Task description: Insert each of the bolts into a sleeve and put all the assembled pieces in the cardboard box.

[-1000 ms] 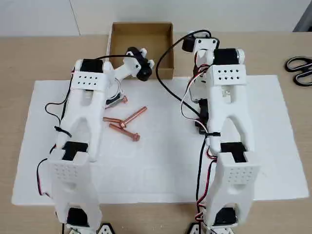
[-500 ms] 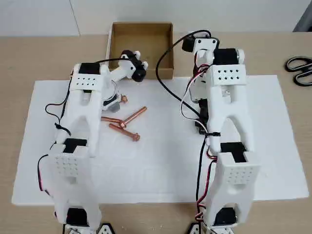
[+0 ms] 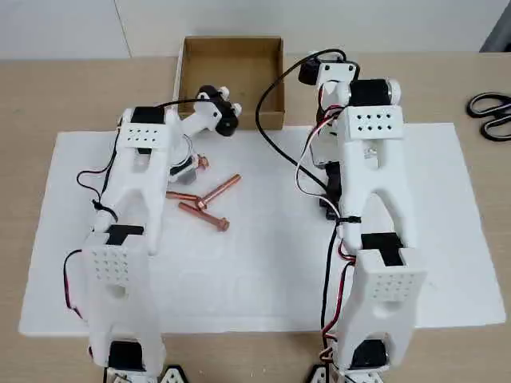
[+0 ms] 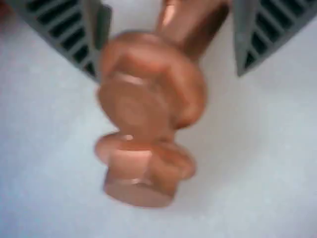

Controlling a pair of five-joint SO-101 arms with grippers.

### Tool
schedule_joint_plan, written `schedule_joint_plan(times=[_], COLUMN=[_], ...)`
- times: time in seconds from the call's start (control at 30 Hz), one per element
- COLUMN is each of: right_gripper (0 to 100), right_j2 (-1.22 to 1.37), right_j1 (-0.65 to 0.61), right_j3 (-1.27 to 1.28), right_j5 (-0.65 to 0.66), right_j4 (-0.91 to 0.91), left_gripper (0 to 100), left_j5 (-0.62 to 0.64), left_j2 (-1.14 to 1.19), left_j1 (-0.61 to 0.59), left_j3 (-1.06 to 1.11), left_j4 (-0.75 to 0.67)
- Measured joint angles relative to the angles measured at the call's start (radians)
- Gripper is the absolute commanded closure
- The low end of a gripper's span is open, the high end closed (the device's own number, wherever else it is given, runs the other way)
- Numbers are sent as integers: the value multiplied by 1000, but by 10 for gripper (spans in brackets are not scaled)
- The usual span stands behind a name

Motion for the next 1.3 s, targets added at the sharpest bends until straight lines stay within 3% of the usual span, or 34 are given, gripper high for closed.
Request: schedule_joint_plan(times=[0.23,0.4,0.8,1.3], right_gripper=[995,995,995,995], right_j2=[0,0,0,0], right_j1=[0,0,0,0], right_j3=[0,0,0,0], right_j5=[0,-2,-2,-2], right_j4=[0,0,0,0], left_gripper=[879,939,942,972], left_j5=[0,0,32,84], left_j2=[17,20,21,34], left_j1=[20,40,58,95], left_j3=[0,0,2,-339], left_j4=[2,17,23,324])
